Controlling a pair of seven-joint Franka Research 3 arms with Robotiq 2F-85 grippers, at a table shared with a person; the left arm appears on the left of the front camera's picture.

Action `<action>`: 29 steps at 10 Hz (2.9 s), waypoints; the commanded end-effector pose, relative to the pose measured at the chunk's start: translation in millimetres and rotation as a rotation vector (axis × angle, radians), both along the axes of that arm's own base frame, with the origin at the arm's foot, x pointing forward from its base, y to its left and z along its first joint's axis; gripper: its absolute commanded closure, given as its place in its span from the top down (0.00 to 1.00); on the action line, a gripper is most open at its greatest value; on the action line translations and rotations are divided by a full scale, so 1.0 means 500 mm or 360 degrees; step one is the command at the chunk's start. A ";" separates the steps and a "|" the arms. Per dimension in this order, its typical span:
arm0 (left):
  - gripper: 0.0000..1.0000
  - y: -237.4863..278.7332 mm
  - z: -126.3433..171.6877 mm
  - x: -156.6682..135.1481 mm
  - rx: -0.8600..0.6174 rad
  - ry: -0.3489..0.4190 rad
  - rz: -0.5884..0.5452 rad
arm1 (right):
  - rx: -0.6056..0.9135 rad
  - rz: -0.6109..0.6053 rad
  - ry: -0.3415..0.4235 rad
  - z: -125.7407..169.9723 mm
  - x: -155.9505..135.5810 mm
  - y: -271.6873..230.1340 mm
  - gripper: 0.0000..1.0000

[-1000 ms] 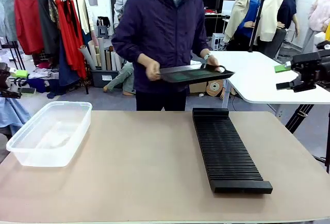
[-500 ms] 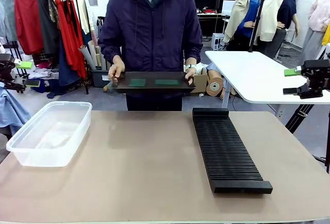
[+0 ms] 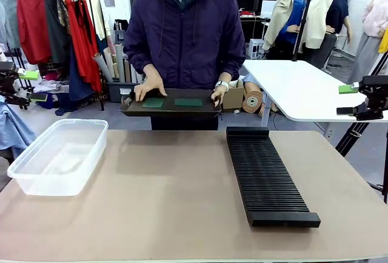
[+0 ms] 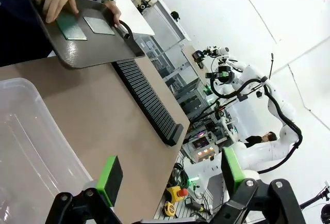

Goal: Sort PCBs into racks and boxes based on the side picked up.
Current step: Pick up the Blank PCB handed by the Human.

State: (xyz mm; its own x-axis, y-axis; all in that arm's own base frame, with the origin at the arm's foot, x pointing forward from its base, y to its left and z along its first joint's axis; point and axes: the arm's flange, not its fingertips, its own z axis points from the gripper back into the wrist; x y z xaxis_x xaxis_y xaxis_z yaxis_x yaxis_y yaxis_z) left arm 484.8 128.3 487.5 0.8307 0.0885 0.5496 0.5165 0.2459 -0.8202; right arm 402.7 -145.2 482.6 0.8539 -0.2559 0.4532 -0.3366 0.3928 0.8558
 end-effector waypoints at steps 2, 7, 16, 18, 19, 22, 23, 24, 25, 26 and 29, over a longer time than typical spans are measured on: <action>1.00 -0.001 0.002 -0.001 0.0000 -0.0003 -0.0002 | -0.0007 0.0016 0.0013 0.004 0.002 0.004 1.00; 1.00 -0.001 0.002 -0.001 0.0000 -0.0003 -0.0002 | -0.0007 0.0016 0.0013 0.004 0.002 0.004 1.00; 1.00 -0.001 0.002 -0.001 0.0000 -0.0003 -0.0002 | -0.0007 0.0016 0.0013 0.004 0.002 0.004 1.00; 1.00 -0.001 0.002 -0.001 0.0000 -0.0003 -0.0002 | -0.0007 0.0016 0.0013 0.004 0.002 0.004 1.00; 1.00 -0.001 0.002 -0.001 0.0000 -0.0003 -0.0002 | -0.0007 0.0016 0.0013 0.004 0.002 0.004 1.00; 1.00 -0.054 -0.037 0.046 -0.0060 0.0132 -0.0052 | -0.0007 0.0016 0.0013 0.004 0.002 0.004 1.00; 1.00 -0.088 -0.052 0.054 -0.0083 0.0198 -0.0109 | -0.0007 0.0016 0.0013 0.004 0.002 0.004 1.00; 1.00 -0.128 -0.068 0.063 -0.0091 0.0275 -0.0139 | -0.0007 0.0016 0.0013 0.004 0.002 0.004 1.00; 1.00 -0.161 -0.080 0.067 -0.0097 0.0330 -0.0179 | -0.0007 0.0016 0.0013 0.004 0.002 0.004 1.00; 1.00 -0.192 -0.091 0.069 -0.0096 0.0360 -0.0197 | -0.0007 0.0016 0.0013 0.004 0.002 0.004 1.00; 1.00 -0.304 -0.118 0.086 -0.0103 0.0459 -0.0278 | -0.0007 0.0016 0.0013 0.004 0.002 0.004 1.00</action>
State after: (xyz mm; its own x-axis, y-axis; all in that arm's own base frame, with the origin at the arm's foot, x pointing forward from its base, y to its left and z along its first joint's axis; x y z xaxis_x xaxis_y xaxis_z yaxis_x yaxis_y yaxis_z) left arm 525.0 -14.0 426.3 0.9486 -0.0589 0.3110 0.3161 0.1278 -0.9401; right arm 404.1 -142.8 481.8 0.8567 -0.2499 0.4512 -0.3351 0.3952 0.8553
